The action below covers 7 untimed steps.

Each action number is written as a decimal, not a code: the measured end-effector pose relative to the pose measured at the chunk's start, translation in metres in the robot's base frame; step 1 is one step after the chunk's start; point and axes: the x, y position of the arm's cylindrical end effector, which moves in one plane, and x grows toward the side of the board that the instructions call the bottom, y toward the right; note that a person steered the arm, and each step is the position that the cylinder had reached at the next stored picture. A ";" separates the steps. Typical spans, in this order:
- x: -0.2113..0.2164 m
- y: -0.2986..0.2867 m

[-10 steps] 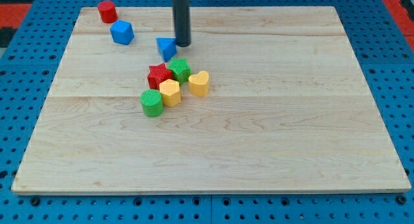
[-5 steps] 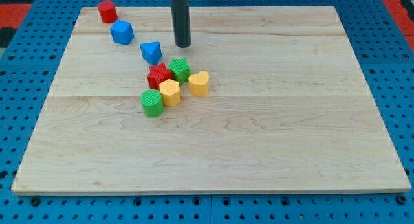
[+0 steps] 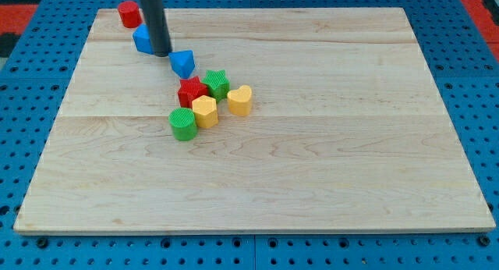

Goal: Push the red star diagonal bottom right to the yellow heart

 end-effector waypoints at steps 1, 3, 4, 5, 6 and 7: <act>0.039 0.005; 0.079 0.067; 0.081 0.072; 0.111 0.085; 0.143 0.113; 0.138 0.117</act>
